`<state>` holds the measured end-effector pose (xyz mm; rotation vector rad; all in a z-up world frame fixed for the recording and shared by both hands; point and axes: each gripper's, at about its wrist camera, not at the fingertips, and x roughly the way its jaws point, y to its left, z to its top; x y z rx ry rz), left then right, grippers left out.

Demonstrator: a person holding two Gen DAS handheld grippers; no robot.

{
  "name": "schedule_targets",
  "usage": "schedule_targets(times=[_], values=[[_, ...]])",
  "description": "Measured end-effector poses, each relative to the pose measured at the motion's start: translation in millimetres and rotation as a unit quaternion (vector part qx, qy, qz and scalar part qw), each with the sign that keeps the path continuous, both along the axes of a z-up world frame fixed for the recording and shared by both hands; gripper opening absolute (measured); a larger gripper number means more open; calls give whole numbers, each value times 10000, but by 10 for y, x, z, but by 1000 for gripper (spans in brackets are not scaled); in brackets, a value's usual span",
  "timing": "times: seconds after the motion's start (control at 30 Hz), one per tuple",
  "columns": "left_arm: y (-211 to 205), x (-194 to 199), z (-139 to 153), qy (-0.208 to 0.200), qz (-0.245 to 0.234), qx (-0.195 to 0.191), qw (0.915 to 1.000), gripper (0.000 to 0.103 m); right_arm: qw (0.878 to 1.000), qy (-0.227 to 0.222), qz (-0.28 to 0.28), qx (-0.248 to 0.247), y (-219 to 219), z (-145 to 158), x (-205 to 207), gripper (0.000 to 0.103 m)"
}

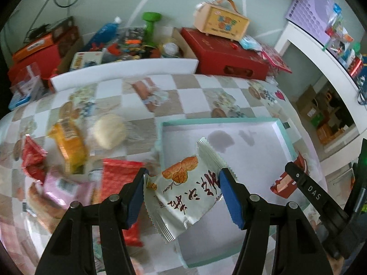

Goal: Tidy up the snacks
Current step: 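Carry both packets over the teal tray and open both grippers to drop them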

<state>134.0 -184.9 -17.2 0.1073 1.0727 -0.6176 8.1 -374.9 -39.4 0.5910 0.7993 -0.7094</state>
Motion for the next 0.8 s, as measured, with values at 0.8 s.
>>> schedule_targets(times=[0.8], values=[[-307, -112, -250, -91, -3, 335, 9994, 82, 9996, 267, -78, 95, -216, -163, -116, 58]])
